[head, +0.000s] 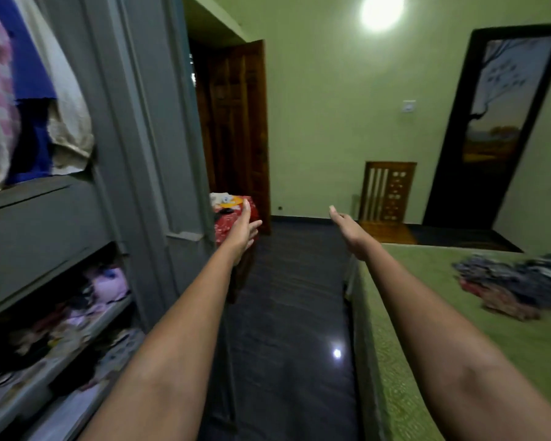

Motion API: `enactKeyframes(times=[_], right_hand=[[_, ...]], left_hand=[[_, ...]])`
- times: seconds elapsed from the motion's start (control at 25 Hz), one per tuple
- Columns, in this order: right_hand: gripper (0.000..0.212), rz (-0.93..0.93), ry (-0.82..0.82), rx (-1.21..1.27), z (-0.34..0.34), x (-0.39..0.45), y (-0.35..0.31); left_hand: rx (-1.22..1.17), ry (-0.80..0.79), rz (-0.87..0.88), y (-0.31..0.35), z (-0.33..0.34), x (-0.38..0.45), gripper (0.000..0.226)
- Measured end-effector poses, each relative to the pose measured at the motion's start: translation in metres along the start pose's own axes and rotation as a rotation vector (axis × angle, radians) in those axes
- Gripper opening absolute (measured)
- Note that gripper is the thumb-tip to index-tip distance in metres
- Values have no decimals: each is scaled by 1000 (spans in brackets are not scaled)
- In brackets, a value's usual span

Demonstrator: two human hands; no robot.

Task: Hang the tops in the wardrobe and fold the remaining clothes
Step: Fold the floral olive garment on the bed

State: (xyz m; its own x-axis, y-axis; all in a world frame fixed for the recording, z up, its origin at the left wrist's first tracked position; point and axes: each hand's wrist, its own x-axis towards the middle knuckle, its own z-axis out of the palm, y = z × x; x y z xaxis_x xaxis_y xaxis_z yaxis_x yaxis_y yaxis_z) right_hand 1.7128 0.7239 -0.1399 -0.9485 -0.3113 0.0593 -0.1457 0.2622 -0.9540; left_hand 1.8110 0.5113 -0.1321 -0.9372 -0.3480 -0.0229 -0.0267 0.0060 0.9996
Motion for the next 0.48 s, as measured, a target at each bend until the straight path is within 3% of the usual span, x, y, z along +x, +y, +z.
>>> enactKeyframes(times=[0.24,0.48], right_hand=[[85,56,11,21,-44,37,20],[82,52,24,50,-76,142,47]], left_hand=[[23,-106,68,10,54,62,67],[33,-88,114,14,99,172,69]])
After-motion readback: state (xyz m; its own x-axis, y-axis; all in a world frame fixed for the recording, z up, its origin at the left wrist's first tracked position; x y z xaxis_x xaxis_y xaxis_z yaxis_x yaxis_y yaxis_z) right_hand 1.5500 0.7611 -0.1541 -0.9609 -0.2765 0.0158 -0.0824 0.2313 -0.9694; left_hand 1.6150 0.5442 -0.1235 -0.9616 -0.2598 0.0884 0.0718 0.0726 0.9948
